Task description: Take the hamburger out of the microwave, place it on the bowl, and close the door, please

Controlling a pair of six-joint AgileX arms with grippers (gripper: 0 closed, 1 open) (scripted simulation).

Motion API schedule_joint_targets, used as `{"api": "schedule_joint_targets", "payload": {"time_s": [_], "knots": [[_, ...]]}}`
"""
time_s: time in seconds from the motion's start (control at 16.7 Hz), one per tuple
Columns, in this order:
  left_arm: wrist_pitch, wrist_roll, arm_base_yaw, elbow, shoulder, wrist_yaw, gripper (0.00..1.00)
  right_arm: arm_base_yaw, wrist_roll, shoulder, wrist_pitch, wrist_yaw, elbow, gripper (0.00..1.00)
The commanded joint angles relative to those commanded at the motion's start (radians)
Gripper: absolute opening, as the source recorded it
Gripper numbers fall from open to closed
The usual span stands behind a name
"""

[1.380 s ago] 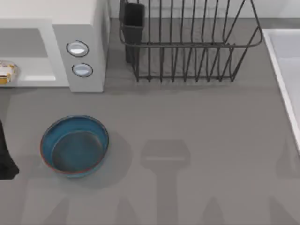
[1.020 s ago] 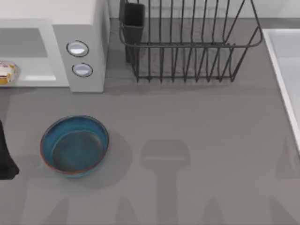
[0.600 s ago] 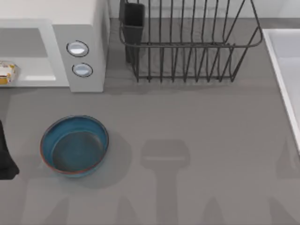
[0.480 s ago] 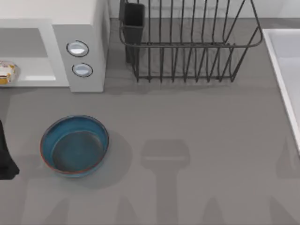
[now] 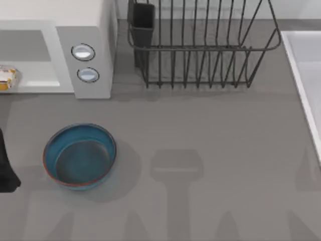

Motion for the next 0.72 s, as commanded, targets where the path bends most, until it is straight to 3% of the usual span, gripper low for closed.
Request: {"api": "schedule_joint_targets", "payload": {"time_s": [0.36, 0.72], "knots": [[0.097, 0.007, 0.015, 0.064, 0.154, 0.018, 1.0, 0.0, 0.0, 0.0, 0.0, 0.0, 0.0, 1.0], [0.375, 0.027, 0.06, 0.245, 0.664, 0.069, 1.0, 0.0, 0.0, 0.0, 0.0, 0.0, 0.0, 1.0]]}}
